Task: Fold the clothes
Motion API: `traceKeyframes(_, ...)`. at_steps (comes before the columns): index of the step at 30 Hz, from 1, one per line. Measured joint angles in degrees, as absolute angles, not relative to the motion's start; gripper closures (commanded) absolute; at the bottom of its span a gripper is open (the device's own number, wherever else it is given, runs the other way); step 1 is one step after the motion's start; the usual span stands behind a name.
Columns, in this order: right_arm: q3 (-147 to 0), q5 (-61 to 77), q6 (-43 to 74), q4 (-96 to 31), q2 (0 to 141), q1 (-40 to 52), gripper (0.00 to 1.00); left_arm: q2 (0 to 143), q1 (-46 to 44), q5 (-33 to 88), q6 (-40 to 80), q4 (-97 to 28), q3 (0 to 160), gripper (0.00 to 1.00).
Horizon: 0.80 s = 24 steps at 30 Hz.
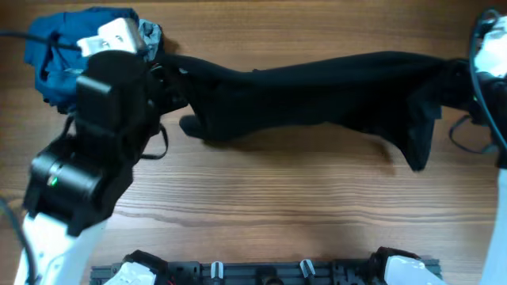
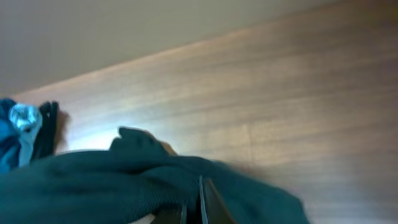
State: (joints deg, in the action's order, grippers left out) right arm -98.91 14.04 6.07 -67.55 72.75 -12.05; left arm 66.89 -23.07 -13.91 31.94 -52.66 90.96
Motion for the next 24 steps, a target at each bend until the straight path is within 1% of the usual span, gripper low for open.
traceKeyframes(3, -105.47, 13.34, 5.3, -74.32, 71.7, -12.05, 0.96, 62.89, -23.07, -13.91, 31.51, -52.84, 92.6, 0.96)
traceKeyframes(10, -116.11, 13.21, 4.84, -84.12, 70.35, -12.05, 0.96, 55.51, -23.07, -13.41, 30.57, -53.21, 97.73, 0.96)
traceKeyframes(15, -121.78, 14.46, 4.82, -87.07, 69.6, -12.05, 0.96, 55.16, -23.07, -12.38, 29.54, -52.56, 102.43, 0.96)
traceKeyframes(18, -124.73, 15.31, 4.82, -89.93, 69.21, -12.05, 0.96, 55.53, -23.07, -12.14, 26.48, -50.98, 105.86, 0.96)
traceKeyframes(24, -126.91, 14.09, 5.06, -92.42, 68.4, -12.05, 0.96, 57.89, -23.07, -13.56, 22.72, -58.94, 109.73, 0.96)
